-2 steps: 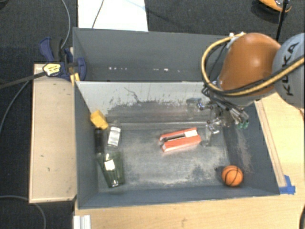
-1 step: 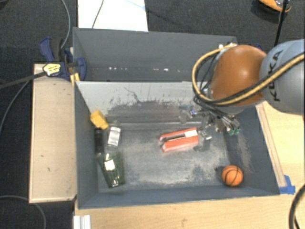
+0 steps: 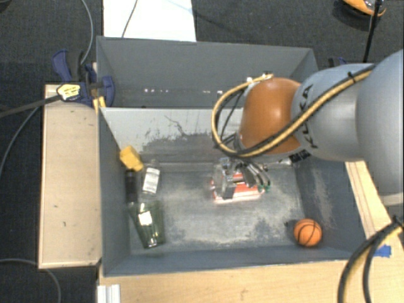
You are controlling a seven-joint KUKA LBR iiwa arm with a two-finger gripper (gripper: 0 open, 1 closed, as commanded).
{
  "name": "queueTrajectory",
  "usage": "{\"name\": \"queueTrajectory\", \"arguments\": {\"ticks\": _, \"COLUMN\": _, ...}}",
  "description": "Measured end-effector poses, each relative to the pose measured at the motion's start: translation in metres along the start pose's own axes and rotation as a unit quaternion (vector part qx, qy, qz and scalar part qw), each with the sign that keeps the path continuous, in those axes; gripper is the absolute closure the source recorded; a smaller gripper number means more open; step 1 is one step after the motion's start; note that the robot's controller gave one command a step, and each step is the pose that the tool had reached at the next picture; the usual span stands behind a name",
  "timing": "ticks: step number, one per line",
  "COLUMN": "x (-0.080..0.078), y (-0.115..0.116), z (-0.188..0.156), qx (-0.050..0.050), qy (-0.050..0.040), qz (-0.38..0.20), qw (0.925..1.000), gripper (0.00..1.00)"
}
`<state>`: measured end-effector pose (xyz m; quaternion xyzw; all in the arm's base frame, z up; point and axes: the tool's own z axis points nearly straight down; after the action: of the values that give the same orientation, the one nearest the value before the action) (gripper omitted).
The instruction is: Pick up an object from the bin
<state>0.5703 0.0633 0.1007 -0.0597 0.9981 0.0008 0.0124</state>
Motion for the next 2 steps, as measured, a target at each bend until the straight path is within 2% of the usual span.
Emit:
{"name": "queueTrajectory", "arguments": {"ticks": 1, "x": -0.0002, "y": -0.0002, "z": -0.0002, "qx": 0.000, "qy": -0.0002, "qz": -0.001, "qw": 1.0000, "gripper": 0.00}}
{"name": "queueTrajectory", "arguments": {"ticks": 2, "x": 0.0000, "y": -0.0001, "z": 0.0000, "qx": 0.000, "qy": 0.0000, "qz": -0.001, "qw": 1.0000, "gripper": 0.00}}
